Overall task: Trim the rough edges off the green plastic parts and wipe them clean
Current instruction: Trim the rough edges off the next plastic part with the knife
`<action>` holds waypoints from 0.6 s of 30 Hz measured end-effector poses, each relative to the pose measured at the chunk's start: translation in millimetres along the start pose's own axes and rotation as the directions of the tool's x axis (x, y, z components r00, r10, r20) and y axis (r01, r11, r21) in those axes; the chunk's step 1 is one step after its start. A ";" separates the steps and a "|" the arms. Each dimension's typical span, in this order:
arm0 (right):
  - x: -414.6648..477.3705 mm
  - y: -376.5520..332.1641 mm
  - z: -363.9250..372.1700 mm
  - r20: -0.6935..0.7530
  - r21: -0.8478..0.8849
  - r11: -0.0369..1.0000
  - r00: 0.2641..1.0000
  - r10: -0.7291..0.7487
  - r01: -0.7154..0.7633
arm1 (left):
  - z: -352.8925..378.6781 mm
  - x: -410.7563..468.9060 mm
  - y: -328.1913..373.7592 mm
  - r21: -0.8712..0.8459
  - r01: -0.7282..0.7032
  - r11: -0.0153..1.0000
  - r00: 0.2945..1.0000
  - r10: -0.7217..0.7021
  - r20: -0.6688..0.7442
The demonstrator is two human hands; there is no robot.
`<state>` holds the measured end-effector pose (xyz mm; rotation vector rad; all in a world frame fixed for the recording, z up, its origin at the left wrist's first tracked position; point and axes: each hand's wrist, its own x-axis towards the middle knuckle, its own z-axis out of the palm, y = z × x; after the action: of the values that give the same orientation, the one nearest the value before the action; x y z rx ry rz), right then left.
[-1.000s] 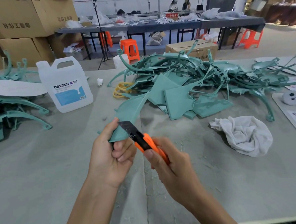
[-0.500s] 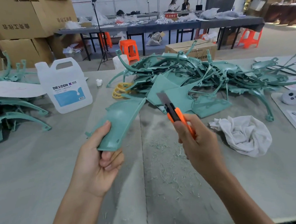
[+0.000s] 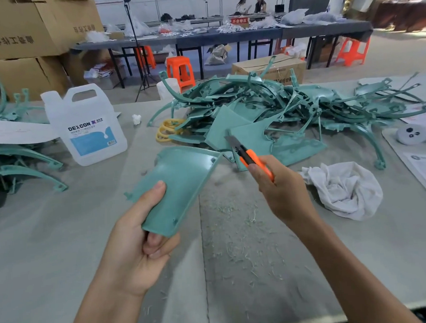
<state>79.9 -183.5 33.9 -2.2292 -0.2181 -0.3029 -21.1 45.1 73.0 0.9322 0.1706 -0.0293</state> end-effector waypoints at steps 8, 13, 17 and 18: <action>-42.7 -12.2 -6.3 0.156 0.200 0.960 0.960 -0.230 0.198 | -9.6 12.4 -7.9 0.489 -0.200 0.849 0.944 0.301 -0.135; -56.9 -4.4 -14.5 0.362 0.060 0.958 0.888 -0.283 0.281 | -13.2 11.1 -6.0 0.650 -0.281 0.706 0.901 0.427 -0.074; -57.8 1.0 -12.5 0.385 0.124 0.946 0.865 -0.323 0.298 | -10.6 8.9 -5.3 0.608 -0.289 0.740 0.899 0.428 -0.095; -56.4 1.1 -11.1 0.381 0.141 0.943 0.863 -0.332 0.301 | -10.9 7.9 -5.3 0.600 -0.294 0.744 0.899 0.429 -0.091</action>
<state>24.7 -195.8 23.5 -2.1536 -0.8118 -0.0036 -15.3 51.1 61.2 1.5711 0.1891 0.4172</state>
